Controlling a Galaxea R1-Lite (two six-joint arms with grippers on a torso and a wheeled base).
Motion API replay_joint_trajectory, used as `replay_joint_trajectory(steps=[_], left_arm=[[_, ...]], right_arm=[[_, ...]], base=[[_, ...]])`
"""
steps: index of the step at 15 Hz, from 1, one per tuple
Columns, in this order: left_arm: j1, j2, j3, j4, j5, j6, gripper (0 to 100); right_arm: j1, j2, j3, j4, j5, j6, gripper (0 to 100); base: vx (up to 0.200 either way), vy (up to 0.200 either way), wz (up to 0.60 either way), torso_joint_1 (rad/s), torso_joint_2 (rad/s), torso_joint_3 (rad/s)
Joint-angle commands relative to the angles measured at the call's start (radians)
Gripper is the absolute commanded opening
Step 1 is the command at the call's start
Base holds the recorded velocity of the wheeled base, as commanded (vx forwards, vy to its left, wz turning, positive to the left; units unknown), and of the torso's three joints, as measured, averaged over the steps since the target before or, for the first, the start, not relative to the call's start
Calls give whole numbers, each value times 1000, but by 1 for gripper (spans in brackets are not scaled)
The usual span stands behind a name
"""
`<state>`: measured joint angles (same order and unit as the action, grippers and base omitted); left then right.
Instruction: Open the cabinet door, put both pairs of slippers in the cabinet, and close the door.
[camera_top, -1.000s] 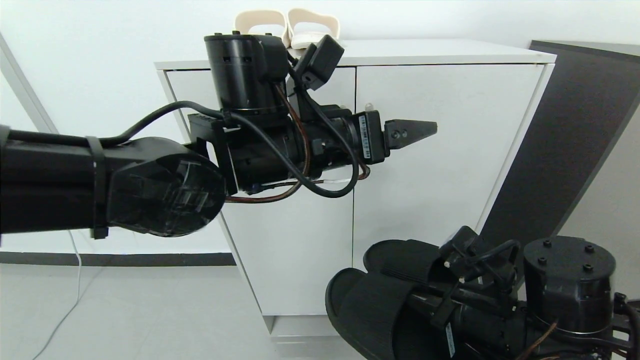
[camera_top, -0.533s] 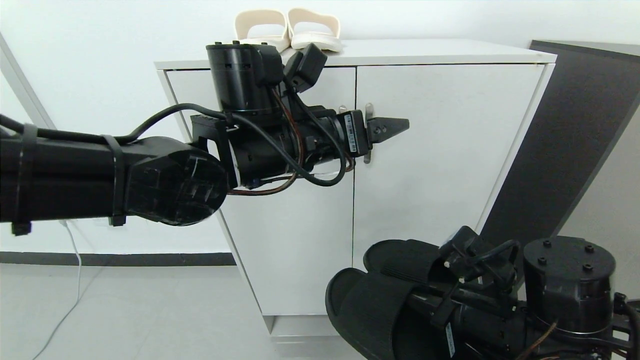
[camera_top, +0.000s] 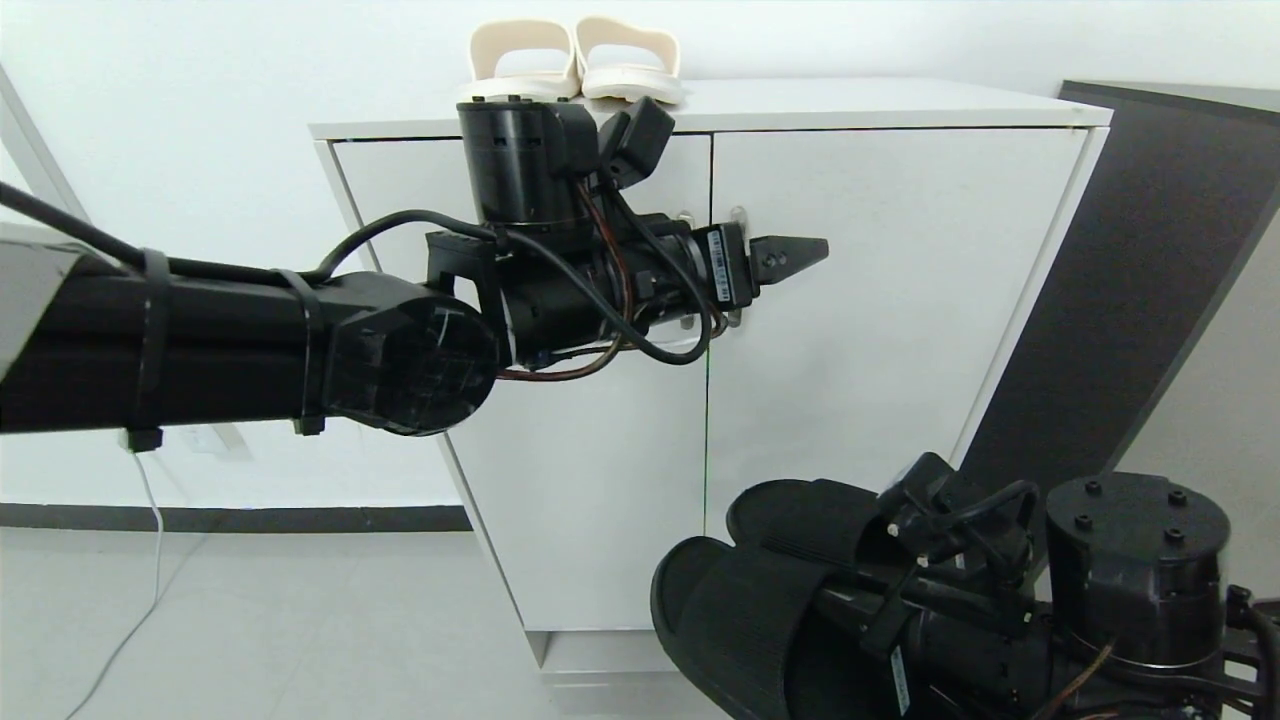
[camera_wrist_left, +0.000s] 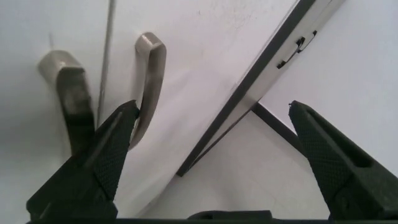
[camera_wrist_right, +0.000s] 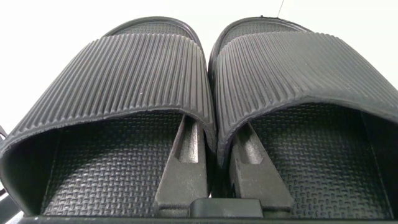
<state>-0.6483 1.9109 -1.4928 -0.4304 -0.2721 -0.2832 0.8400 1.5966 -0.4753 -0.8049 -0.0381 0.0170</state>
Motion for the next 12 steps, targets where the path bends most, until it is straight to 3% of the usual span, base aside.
replay_joint_trajectory(steps=[1, 3, 4, 6, 12], left_arm=[[1, 27, -29, 13, 1, -1, 100], [1, 28, -32, 18, -1, -1, 100], [1, 27, -32, 18, -1, -1, 0], [1, 20, -29, 16, -1, -2, 0], [-30, -70, 86, 6, -7, -4, 0]], right_arm=[[1, 2, 4, 0, 0, 0, 0], [2, 2, 6, 0, 1, 0, 0], [4, 0, 7, 0, 1, 0, 0], [7, -3, 15, 1, 7, 0, 0], [16, -58, 83, 1, 185, -5, 0]], base=[[0, 0, 0, 0, 0, 0], [0, 0, 0, 0, 0, 0], [0, 0, 0, 0, 0, 0], [0, 0, 0, 0, 0, 0], [0, 0, 0, 0, 0, 0]])
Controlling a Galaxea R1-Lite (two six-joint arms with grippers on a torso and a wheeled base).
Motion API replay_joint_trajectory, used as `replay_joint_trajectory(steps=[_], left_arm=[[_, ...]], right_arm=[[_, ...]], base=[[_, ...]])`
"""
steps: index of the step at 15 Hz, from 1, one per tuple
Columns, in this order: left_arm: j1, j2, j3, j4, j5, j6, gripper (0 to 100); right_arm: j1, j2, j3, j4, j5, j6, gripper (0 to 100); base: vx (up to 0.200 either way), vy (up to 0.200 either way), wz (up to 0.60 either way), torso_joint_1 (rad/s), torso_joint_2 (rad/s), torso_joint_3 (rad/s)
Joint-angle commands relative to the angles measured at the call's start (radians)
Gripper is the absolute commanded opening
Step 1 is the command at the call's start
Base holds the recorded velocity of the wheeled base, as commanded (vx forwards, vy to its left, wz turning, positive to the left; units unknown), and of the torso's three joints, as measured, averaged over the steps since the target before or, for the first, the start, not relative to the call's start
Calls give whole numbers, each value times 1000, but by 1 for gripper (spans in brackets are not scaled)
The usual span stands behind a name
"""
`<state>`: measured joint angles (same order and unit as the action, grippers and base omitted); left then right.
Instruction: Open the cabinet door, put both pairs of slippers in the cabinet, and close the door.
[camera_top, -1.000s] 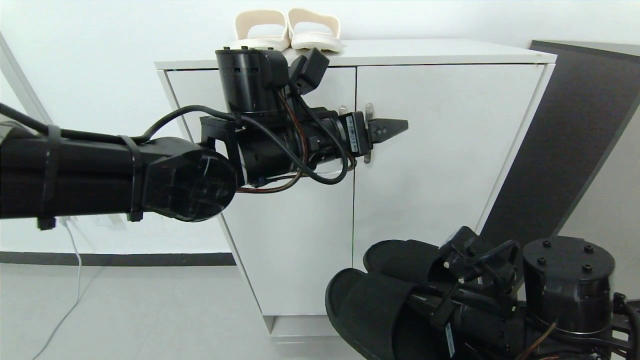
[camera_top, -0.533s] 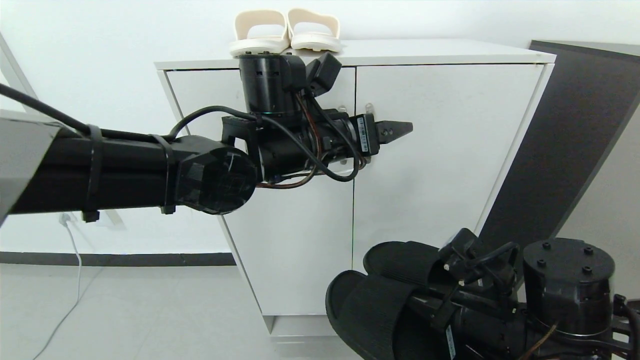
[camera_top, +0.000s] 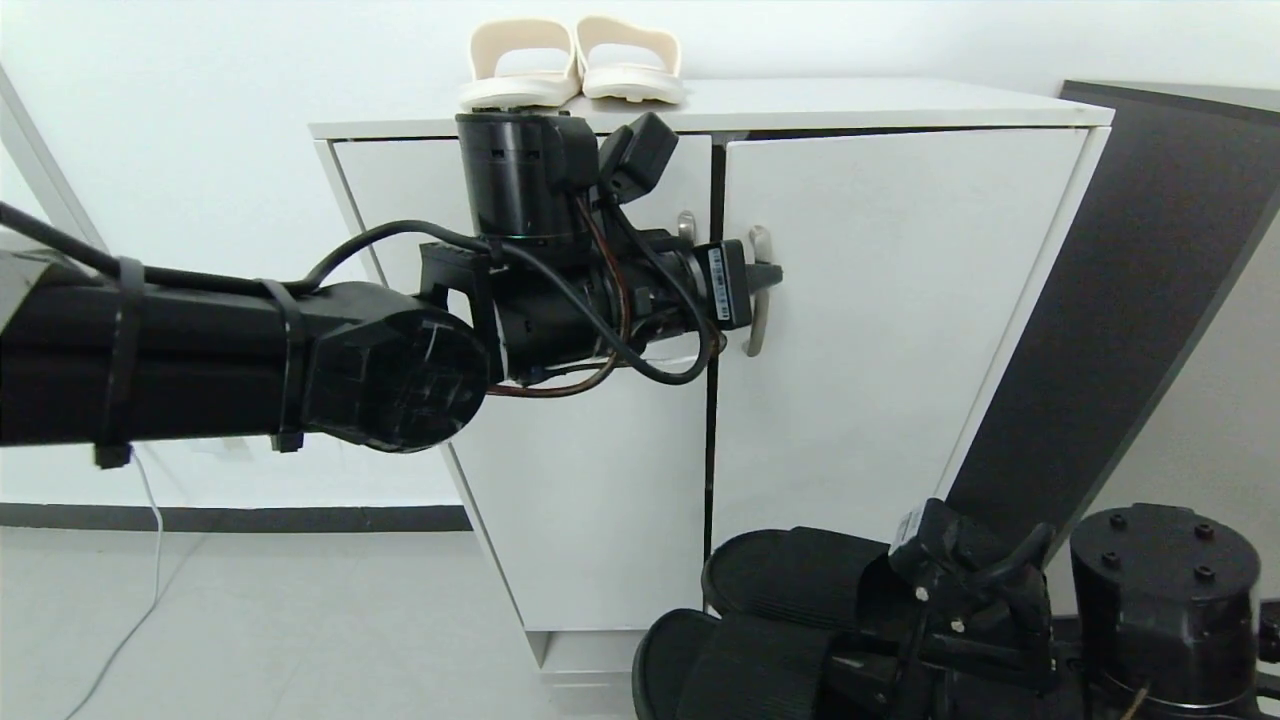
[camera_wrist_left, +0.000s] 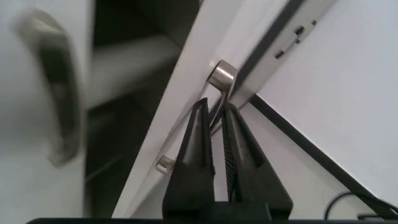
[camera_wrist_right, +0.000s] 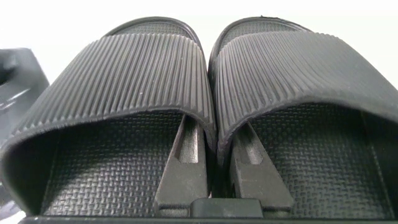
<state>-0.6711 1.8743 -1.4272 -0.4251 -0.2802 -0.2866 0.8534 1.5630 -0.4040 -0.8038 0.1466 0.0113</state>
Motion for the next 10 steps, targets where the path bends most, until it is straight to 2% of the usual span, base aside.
replay_joint_trajectory(steps=[1, 6, 8, 10], left_arm=[[-16, -61, 48, 0, 1, 1, 0], [-64, -211, 206, 0, 7, 3, 0], [-61, -270, 257, 0, 7, 3, 0], [-25, -274, 255, 0, 3, -3, 0]], right_arm=[[6, -35, 21, 0, 16, -8, 0], [6, -32, 27, 0, 16, -19, 0], [6, -27, 27, 0, 16, -19, 0], [6, -27, 27, 0, 14, -20, 0]], base=[[0, 0, 0, 0, 0, 0], [0, 0, 0, 0, 0, 0], [0, 0, 0, 0, 0, 0], [0, 0, 0, 0, 0, 0]])
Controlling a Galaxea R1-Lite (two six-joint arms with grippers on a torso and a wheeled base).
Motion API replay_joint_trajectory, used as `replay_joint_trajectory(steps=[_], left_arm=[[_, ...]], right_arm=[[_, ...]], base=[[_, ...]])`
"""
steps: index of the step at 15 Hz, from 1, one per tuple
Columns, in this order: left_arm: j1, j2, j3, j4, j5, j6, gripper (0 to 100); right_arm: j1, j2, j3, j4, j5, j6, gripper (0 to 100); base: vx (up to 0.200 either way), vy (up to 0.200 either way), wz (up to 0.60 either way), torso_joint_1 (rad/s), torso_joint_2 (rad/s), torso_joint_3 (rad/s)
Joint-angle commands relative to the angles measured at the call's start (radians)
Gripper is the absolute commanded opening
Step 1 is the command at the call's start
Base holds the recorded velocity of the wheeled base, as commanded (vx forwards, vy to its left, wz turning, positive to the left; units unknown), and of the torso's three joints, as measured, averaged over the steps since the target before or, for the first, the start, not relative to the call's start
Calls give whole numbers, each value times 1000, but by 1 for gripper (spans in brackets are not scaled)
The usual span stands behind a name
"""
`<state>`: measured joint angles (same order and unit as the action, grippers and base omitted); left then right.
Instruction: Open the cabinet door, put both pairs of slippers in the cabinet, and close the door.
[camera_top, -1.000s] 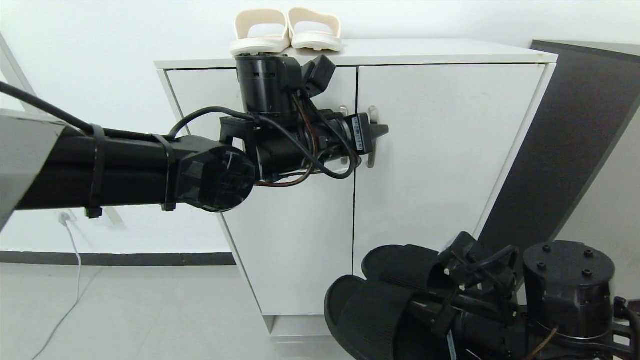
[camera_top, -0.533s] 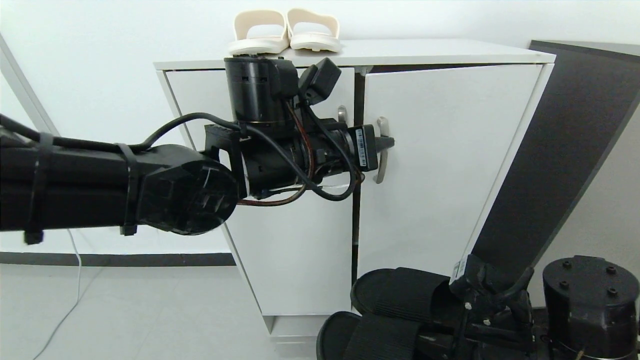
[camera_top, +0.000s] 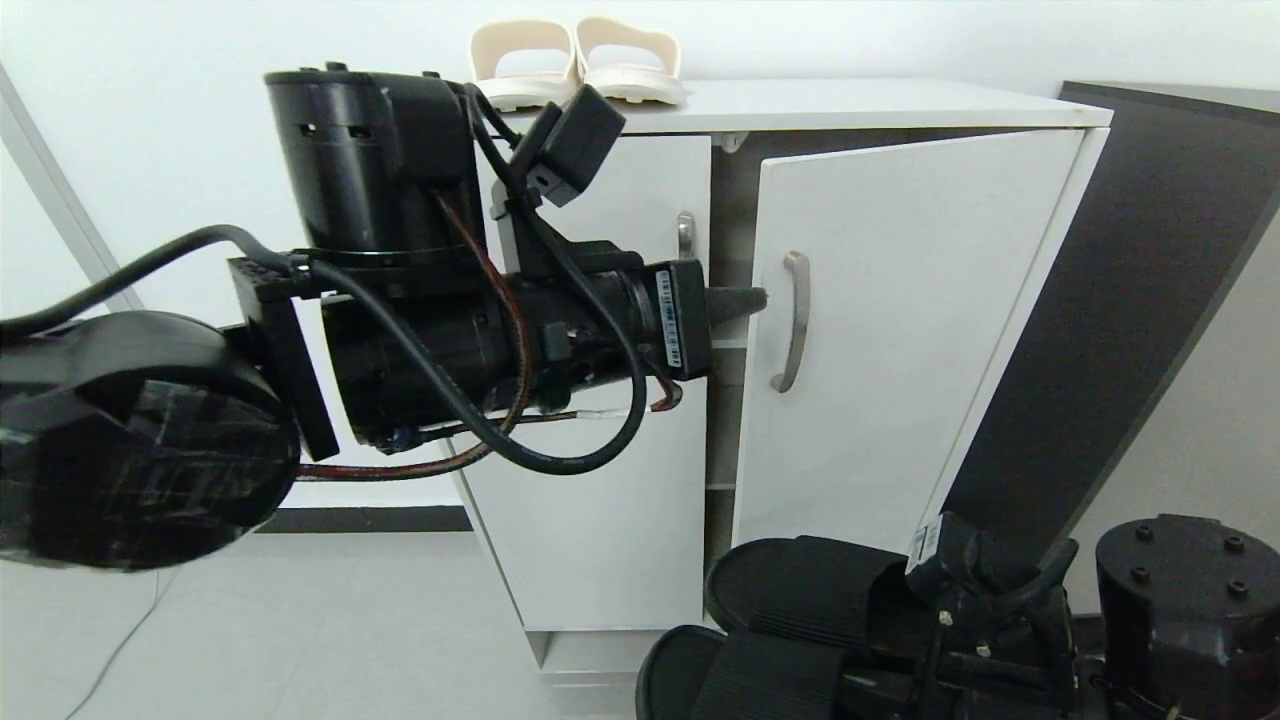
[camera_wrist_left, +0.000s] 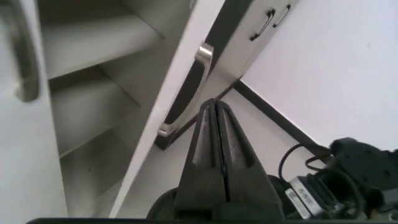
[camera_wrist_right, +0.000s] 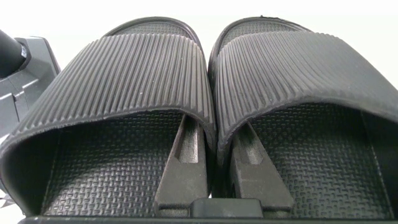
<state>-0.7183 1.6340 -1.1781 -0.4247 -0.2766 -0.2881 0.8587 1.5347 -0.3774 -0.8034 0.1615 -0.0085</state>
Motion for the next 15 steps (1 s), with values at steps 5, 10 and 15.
replay_joint_trajectory(steps=[5, 10, 15], left_arm=[[91, 105, -106, -59, -4, -48, 0], [85, 202, -212, -74, -26, -57, 0], [82, 211, -219, -75, -29, -56, 0]], right_arm=[[0, 1, -1, 3, -5, -1, 0], [0, 12, -1, 7, -7, -1, 0], [40, 12, 0, 26, -8, 1, 0]], base=[[0, 0, 0, 0, 0, 0], [0, 0, 0, 0, 0, 0], [-120, 0, 0, 2, 1, 0]])
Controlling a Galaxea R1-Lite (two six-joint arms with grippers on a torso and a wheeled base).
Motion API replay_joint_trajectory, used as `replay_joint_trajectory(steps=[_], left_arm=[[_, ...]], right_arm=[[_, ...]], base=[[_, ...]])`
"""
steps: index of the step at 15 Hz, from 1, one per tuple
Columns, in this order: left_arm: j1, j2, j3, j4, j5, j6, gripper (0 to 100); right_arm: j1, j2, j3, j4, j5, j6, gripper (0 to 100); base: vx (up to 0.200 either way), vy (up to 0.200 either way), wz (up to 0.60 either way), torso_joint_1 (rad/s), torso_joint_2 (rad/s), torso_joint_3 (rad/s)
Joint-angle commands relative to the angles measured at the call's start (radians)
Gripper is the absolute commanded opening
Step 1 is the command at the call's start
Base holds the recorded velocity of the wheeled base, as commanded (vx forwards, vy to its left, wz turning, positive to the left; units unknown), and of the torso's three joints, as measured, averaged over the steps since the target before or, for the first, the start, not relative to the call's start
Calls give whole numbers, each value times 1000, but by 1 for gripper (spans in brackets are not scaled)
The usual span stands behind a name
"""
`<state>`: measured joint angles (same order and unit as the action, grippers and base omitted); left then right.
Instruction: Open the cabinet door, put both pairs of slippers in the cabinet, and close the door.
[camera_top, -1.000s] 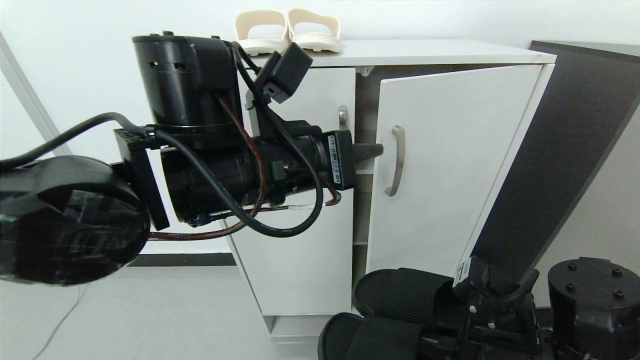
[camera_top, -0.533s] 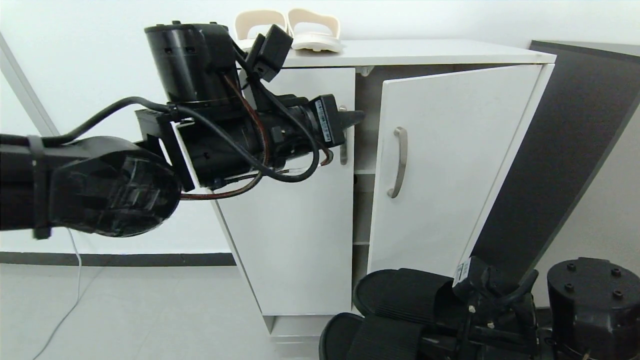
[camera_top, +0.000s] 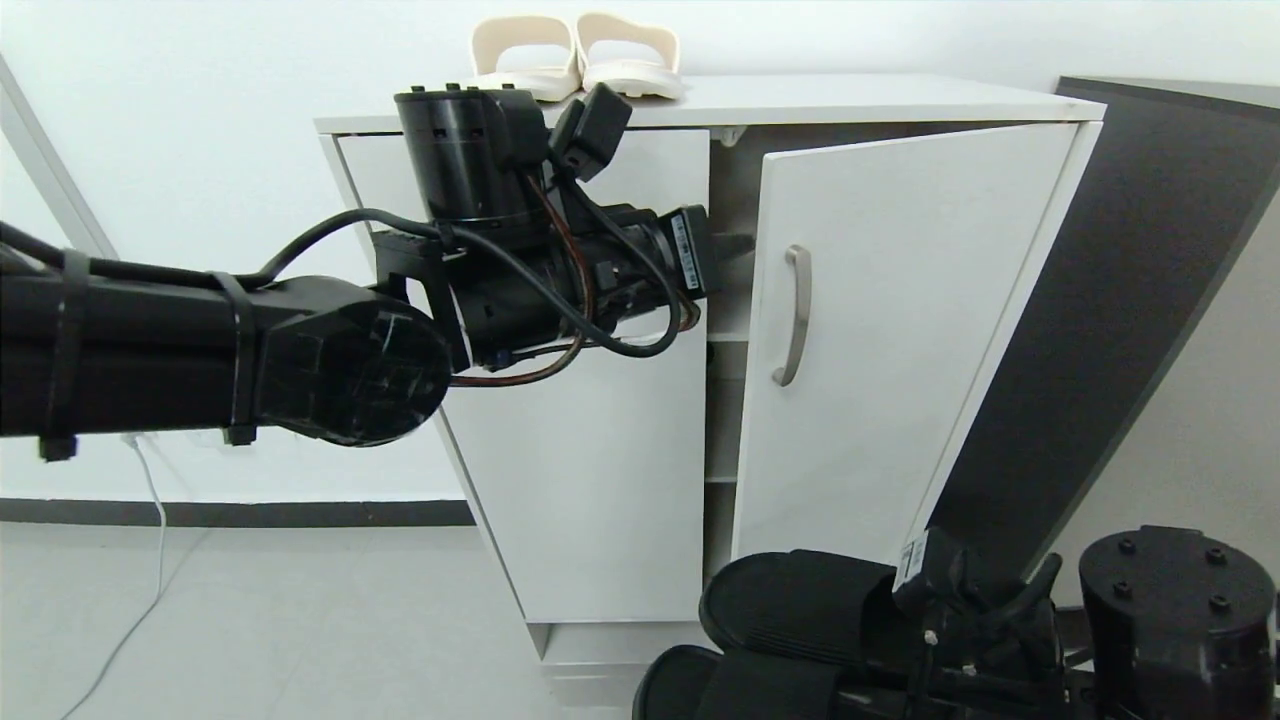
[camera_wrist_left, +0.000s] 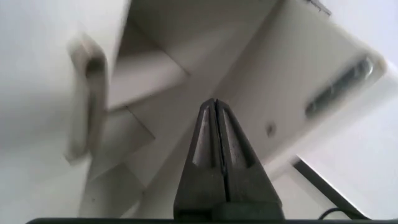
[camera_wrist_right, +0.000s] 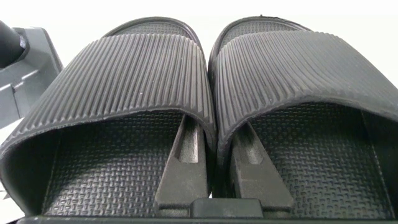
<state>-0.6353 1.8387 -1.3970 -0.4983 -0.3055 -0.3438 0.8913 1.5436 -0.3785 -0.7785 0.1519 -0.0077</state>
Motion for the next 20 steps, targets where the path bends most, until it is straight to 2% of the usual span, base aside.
replay_joint_trajectory(steps=[1, 3, 5, 7, 8, 10, 13, 15, 16, 18, 19, 20], left_arm=[[-18, 2, 1, -2, 0, 2, 0], [-101, -4, 4, -28, 0, 8, 0], [-179, 11, 13, -101, 0, 14, 0], [-184, 36, 15, -154, 3, 14, 0], [-167, 45, 20, -166, 5, 12, 0], [-116, 45, 38, -183, 8, 12, 0], [25, -30, 113, -186, 13, 9, 0], [135, -162, 224, -160, 14, 14, 0], [186, -237, 297, -126, 31, 46, 0], [263, -438, 469, -13, 132, 132, 0], [284, -562, 556, 44, 197, 158, 0], [312, -667, 622, 103, 309, 193, 0]], right_arm=[[14, 0, 7, 1, 1, 0, 0], [40, -5, 23, -2, 1, -2, 0], [61, -17, 33, -4, 1, -2, 0], [66, -31, 35, -4, 1, -2, 0], [66, -31, 35, -4, 0, -2, 0], [60, -25, 32, -5, -2, 0, 0], [-61, 26, -19, -19, 0, 8, 0], [-110, 43, -22, -38, 0, 8, 0], [-112, 43, -22, -44, -2, 6, 0], [-110, 35, -17, -54, -2, 3, 0], [-110, 32, -17, -61, -3, 2, 0], [-110, 30, -11, -62, -3, 2, 0]], base=[[-200, 0, 0, 2, 7, 2], [-200, 0, 0, 2, -5, 2], [-200, 0, 0, 2, 0, 2], [-100, 0, 0, -1, -4, 1], [0, 0, 0, 0, 0, 0], [0, 0, 0, 0, 0, 0], [0, 0, 0, 0, 0, 0], [0, 0, 0, 0, 0, 0], [0, 0, 0, 0, 0, 0], [0, 0, 0, 0, 0, 0], [0, 0, 0, 0, 0, 0], [0, 0, 0, 0, 0, 0]])
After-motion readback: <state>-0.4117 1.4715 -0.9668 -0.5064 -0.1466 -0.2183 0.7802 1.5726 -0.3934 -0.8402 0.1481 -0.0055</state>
